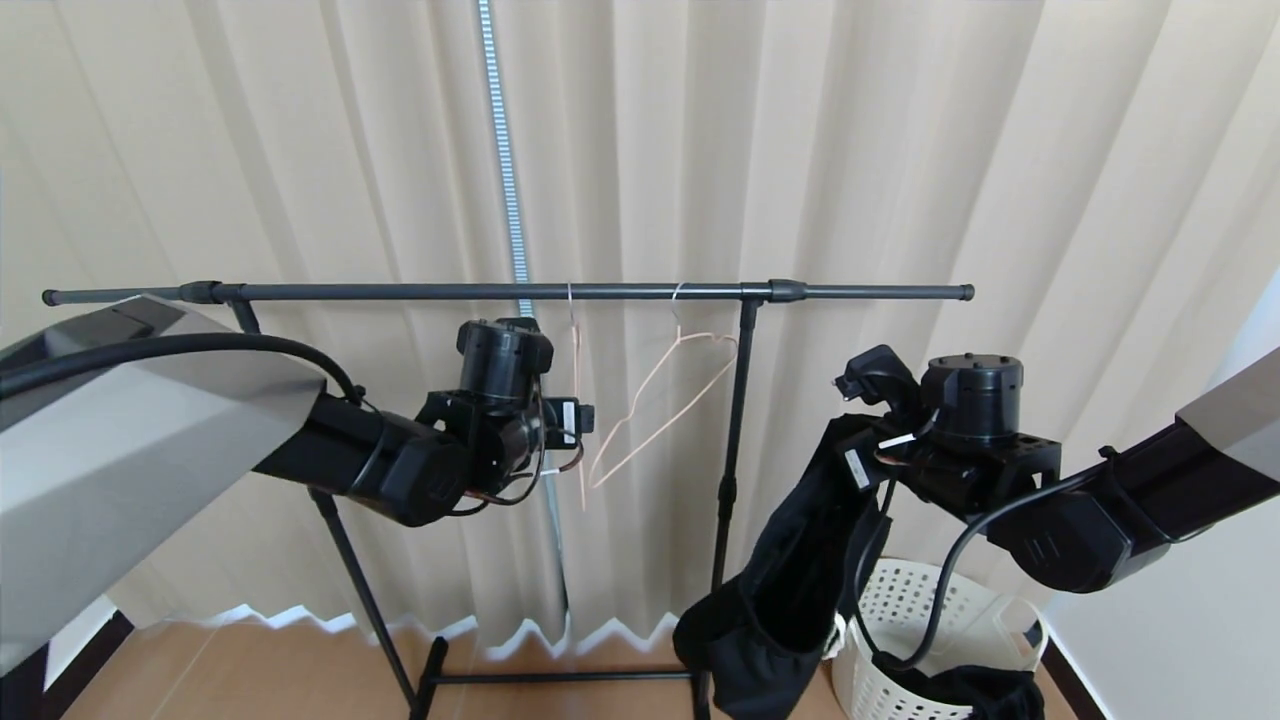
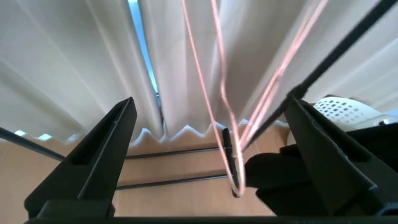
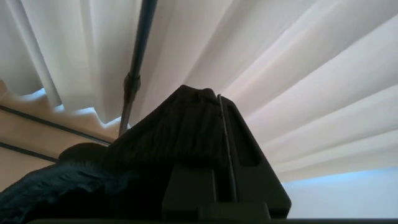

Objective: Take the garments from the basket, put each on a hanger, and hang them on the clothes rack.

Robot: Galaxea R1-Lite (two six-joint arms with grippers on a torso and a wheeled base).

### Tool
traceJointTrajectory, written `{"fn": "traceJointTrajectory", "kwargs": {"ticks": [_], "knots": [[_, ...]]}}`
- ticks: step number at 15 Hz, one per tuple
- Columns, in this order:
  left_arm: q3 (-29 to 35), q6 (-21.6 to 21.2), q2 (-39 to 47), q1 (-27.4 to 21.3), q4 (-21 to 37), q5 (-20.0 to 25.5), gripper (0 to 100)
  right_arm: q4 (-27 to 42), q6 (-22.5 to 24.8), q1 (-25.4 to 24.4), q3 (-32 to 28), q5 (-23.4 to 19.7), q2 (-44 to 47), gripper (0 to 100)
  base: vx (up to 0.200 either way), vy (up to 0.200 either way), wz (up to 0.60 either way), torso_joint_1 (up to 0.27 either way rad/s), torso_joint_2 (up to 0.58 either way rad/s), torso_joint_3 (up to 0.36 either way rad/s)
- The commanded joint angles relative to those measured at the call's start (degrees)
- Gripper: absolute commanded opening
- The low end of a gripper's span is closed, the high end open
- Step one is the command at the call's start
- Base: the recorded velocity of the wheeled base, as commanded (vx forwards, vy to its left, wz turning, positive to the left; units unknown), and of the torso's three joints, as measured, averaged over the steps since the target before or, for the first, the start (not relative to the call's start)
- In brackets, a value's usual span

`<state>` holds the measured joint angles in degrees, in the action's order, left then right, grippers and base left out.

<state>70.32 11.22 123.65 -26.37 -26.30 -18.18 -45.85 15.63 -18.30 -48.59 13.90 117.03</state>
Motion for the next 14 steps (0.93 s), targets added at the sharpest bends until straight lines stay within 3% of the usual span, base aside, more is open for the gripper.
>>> {"fn": "traceJointTrajectory", "kwargs": {"ticks": [1,5,8,14], "knots": [[6.9,0.0,6.9,1.7,1.2,0.0,100,0.0,0.0,0.3,-0.1,0.0,0.0,0,0.0,0.0,0.0,0.0,0.0,0.0],[9.8,-0.1,9.7,1.6,1.3,0.0,100,0.0,0.0,0.3,0.0,0.0,0.0,0,0.0,0.0,0.0,0.0,0.0,0.0],[9.8,0.0,9.0,3.0,5.8,-0.1,100,0.0,0.0,0.3,-0.1,0.0,0.2,0,0.0,0.0,0.0,0.0,0.0,0.0],[9.8,0.0,8.2,3.4,6.4,-1.1,100,0.0,-0.1,0.3,-0.1,0.0,0.2,0,0.0,0.0,0.0,0.0,0.0,0.0]]}}
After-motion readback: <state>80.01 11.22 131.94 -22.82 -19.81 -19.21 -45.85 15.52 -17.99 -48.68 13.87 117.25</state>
